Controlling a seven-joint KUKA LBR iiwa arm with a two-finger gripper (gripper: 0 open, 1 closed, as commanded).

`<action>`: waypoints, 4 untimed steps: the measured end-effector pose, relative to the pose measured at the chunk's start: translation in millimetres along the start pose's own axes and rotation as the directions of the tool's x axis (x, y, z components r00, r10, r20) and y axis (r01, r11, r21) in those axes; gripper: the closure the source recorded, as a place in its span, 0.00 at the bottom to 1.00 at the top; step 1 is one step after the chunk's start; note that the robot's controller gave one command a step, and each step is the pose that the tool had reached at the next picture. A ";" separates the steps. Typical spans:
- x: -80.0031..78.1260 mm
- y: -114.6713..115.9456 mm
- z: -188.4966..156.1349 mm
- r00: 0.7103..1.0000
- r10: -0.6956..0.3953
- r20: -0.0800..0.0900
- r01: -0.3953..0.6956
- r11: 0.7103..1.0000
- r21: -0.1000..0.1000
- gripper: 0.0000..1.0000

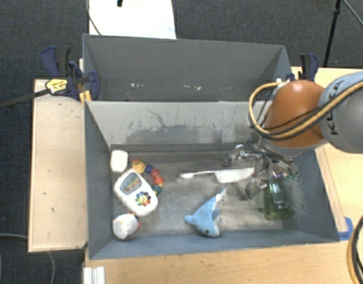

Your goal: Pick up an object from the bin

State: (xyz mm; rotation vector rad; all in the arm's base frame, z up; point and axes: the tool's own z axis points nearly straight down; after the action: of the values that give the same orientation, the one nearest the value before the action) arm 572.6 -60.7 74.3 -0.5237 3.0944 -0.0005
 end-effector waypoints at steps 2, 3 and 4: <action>-8.1 -1.4 8.8 1.000 -0.010 0.019 0.010 1.000 0.008 1.00; -8.1 -1.1 4.8 1.000 -0.010 0.017 0.010 1.000 0.007 1.00; -5.4 0.3 -10.4 1.000 -0.009 0.006 0.009 1.000 0.002 1.00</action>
Offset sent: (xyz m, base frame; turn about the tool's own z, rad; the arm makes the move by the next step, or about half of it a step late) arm 0.0000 0.0000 0.0000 0.0000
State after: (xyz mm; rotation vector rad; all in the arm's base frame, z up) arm 577.5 -58.6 84.7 -0.5370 3.0861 -0.0015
